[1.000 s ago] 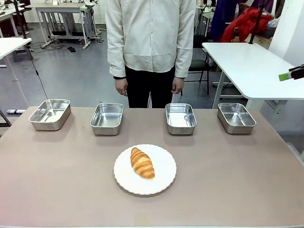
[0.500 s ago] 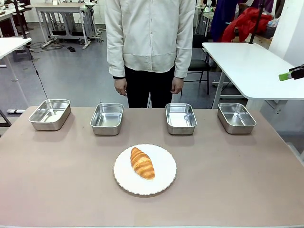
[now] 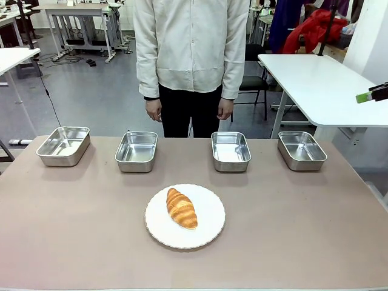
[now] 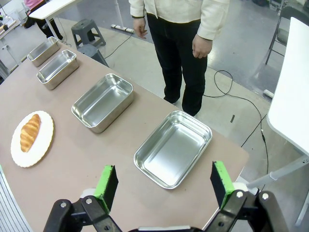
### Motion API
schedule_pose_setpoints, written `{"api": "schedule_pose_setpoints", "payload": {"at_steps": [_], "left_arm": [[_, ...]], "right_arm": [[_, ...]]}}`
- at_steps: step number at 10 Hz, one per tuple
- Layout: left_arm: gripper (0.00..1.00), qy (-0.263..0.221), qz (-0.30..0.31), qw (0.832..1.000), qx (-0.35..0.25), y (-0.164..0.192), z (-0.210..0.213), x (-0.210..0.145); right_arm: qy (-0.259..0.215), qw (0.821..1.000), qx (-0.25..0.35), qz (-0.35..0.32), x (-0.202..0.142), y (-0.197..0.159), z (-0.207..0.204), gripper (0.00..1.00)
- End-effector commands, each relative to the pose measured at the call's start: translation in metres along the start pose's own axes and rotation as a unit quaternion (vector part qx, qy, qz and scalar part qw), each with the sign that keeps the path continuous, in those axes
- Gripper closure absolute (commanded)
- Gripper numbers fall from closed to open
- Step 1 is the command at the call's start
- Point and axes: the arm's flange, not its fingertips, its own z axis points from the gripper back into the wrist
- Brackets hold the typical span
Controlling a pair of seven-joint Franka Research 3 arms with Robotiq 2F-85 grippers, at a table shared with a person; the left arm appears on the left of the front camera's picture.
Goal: Place the bread in the container.
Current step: Place the Butter Roll into the Airtight Container indicated by the human.
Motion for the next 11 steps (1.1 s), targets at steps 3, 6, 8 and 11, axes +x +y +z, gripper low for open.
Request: {"api": "schedule_pose_setpoints", "payload": {"at_steps": [3, 6, 8, 11], "left_arm": [[0.00, -0.002, -0.004, 1.000, -0.004, -0.0018, 0.0011, 0.0014], [0.00, -0.002, -0.004, 1.000, -0.004, -0.0018, 0.0011, 0.0014], [0.00, -0.002, -0.004, 1.000, -0.004, -0.0018, 0.0011, 0.0014], [0.00, -0.002, -0.004, 1.000, -0.004, -0.0018, 0.0011, 0.0014]], "right_arm": [[-0.006, 1.000, 0.002, 0.000, 0.0004, -0.0001, -0.0002, 0.00], [-0.006, 1.000, 0.002, 0.000, 0.0004, -0.0001, -0.0002, 0.00], [-0.006, 1.000, 0.002, 0.000, 0.0004, -0.0001, -0.0002, 0.00], [-0.006, 1.000, 0.002, 0.000, 0.0004, -0.0001, -0.0002, 0.00]]}}
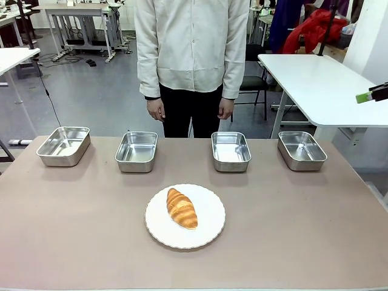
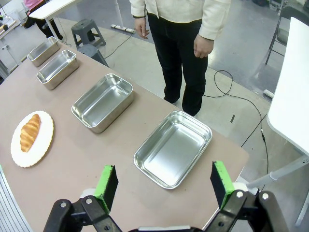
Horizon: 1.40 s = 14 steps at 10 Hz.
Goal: Place the bread in the container.
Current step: Place the Butter Roll into the Airtight Container indicated by the human.
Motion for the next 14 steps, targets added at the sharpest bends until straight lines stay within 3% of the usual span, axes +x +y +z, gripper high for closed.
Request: {"api": "schedule_pose_setpoints", "payload": {"at_steps": [1, 14], "left_arm": [[0.00, -0.002, -0.004, 1.000, -0.004, -0.0018, 0.0011, 0.0014], [0.00, -0.002, -0.004, 1.000, -0.004, -0.0018, 0.0011, 0.0014]], "right_arm": [[-0.006, 1.000, 0.002, 0.000, 0.0004, -0.0001, -0.0002, 0.00], [-0.006, 1.000, 0.002, 0.000, 0.0004, -0.0001, -0.0002, 0.00]]}}
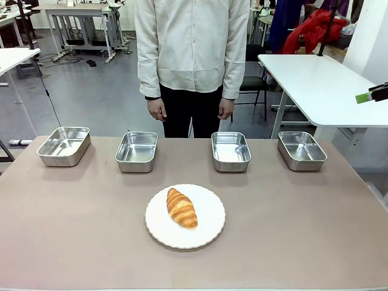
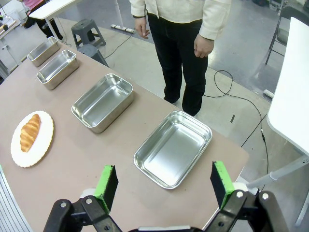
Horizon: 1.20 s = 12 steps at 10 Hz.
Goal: Place the bread in the container.
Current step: Place the Butter Roll into the Airtight Container indicated by the human.
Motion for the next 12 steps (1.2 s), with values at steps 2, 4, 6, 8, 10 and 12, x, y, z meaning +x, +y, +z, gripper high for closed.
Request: {"api": "schedule_pose_setpoints", "payload": {"at_steps": [2, 4, 6, 8, 10, 12], "left_arm": [[0.00, -0.002, -0.004, 1.000, -0.004, -0.0018, 0.0011, 0.0014], [0.00, -0.002, -0.004, 1.000, -0.004, -0.0018, 0.0011, 0.0014], [0.00, -0.002, -0.004, 1.000, -0.004, -0.0018, 0.0011, 0.0014], [0.00, -0.002, -0.004, 1.000, -0.004, -0.0018, 0.0011, 0.0014], [0.00, -0.002, -0.004, 1.000, -0.004, -0.0018, 0.0011, 0.0014], [0.00, -0.002, -0.004, 1.000, -0.004, -0.0018, 0.0011, 0.0014]], "right_arm": [[-0.006, 1.000, 0.002, 0.000, 0.0004, -0.0001, -0.0002, 0.00], [-0.006, 1.000, 0.002, 0.000, 0.0004, -0.0001, -0.0002, 0.00], [-0.006, 1.000, 0.002, 0.000, 0.0004, -0.0001, -0.0002, 0.00], [-0.006, 1.000, 0.002, 0.000, 0.0004, -0.0001, -0.0002, 0.00], [-0.006, 1.000, 0.002, 0.000, 0.0004, -0.0001, -0.0002, 0.00], [-0.006, 1.000, 0.002, 0.000, 0.0004, -0.0001, -0.0002, 0.00]]}}
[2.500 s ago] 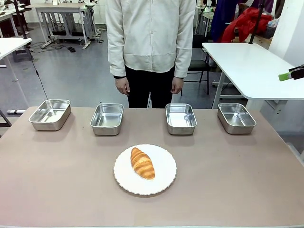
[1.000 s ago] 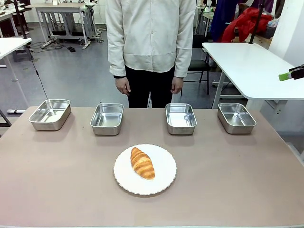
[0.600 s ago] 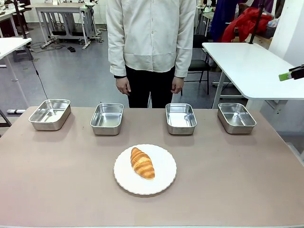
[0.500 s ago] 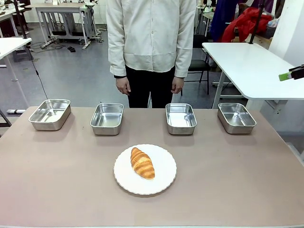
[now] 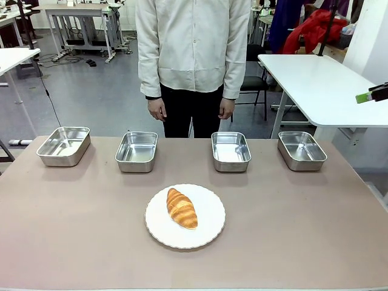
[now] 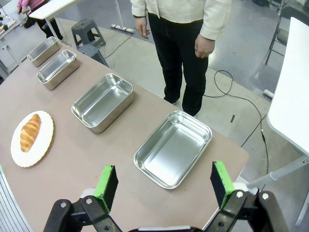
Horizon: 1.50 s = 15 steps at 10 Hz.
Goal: Place the bread in the container.
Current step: Place the Butter Roll into the Airtight Container indicated by the human.
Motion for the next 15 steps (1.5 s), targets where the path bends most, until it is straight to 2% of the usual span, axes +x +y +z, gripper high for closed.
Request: {"api": "schedule_pose_setpoints", "payload": {"at_steps": [1, 15], "left_arm": [[0.00, -0.002, -0.004, 1.000, -0.004, -0.0018, 0.0011, 0.0014], [0.00, -0.002, -0.004, 1.000, -0.004, -0.0018, 0.0011, 0.0014]], "right_arm": [[-0.006, 1.000, 0.002, 0.000, 0.0004, -0.0001, -0.0002, 0.00], [-0.006, 1.000, 0.002, 0.000, 0.0004, -0.0001, -0.0002, 0.00]]}}
